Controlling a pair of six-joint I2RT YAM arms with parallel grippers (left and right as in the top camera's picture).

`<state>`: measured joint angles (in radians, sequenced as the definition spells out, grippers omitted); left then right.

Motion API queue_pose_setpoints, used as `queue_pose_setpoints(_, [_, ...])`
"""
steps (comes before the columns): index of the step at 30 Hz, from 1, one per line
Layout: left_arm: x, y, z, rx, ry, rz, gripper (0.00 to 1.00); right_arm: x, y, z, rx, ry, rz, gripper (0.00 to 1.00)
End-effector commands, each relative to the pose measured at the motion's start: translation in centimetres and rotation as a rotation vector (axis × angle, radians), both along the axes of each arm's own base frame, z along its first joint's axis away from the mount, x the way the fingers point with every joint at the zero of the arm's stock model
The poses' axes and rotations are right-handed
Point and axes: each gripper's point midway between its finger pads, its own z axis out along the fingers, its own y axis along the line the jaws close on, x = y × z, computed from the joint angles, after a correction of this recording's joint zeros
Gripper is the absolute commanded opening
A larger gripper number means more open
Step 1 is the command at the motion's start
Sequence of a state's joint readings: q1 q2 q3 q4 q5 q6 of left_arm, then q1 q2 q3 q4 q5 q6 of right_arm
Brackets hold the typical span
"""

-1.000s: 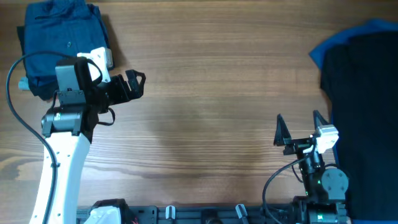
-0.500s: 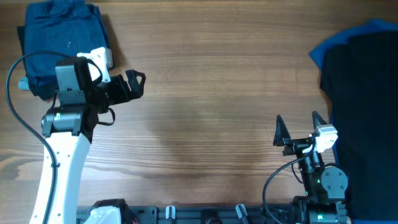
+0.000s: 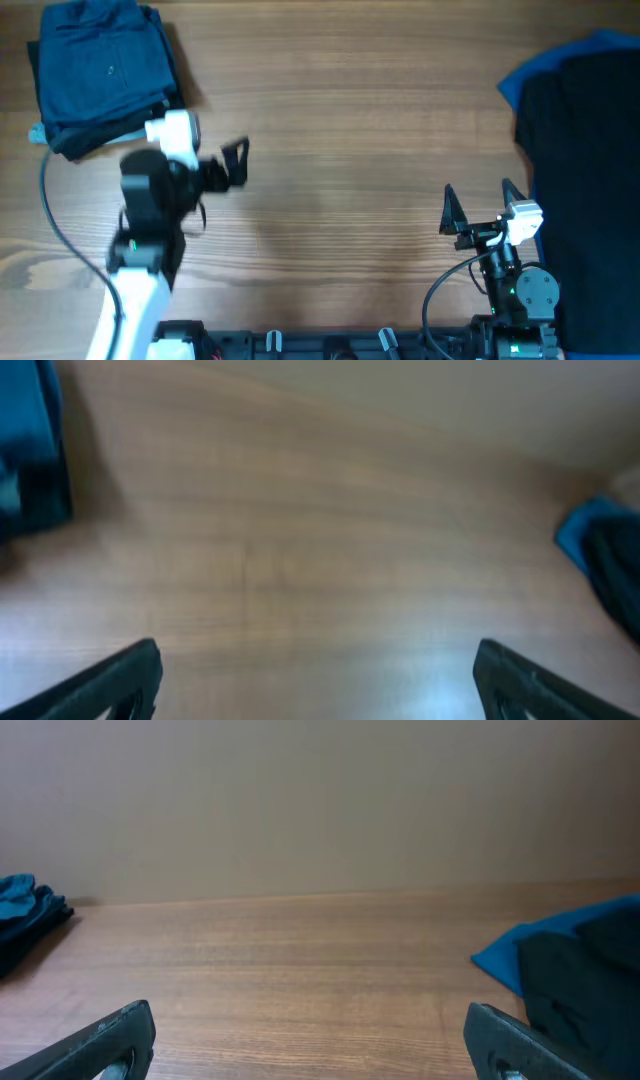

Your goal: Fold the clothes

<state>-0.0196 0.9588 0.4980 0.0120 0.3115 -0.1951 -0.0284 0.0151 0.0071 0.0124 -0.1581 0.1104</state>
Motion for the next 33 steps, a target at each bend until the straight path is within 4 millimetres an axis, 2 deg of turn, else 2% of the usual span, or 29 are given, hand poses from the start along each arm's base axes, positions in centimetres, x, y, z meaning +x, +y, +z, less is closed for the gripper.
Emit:
queue_pose_setpoints(1, [-3.3,0.3,-2.0,0.011,-0.133,0.008,1.0,-0.1,0.3,0.2,0.0,-0.011,0.018,1.0])
queue_pose_setpoints(4, [-5.9,0.6,-2.6,0.012,-0.283,0.025,1.0,-0.1,0.3,0.2,0.0,-0.011,0.018,1.0])
queue_pose_setpoints(9, [-7.7,1.2,-1.8,0.041,-0.358,0.051,1.0,-0.1,0.3,0.2,0.0,-0.011,0.018,1.0])
queue_pose_setpoints(11, [-8.0,1.4,-2.4,0.047,-0.335,0.062,1.0,-0.1,0.3,0.2,0.0,-0.01,0.018,1.0])
queue_pose_setpoints(13, [-8.3,1.7,-2.9,0.053,-0.316,0.078,1.0,-0.1,0.3,0.2,0.0,-0.01,0.018,1.0])
queue_pose_setpoints(17, [-8.3,2.0,-2.3,0.054,-0.344,0.093,1.0,-0.1,0.3,0.2,0.001,-0.011,0.018,1.0])
queue_pose_setpoints(20, [-8.5,2.0,-0.6,0.05,-0.417,0.096,1.0,-0.1,0.3,0.2,0.001,-0.011,0.018,1.0])
queue_pose_setpoints(33, [-8.5,2.4,-0.9,0.054,-0.403,0.112,1.0,-0.1,0.3,0.2,0.001,-0.011,0.018,1.0])
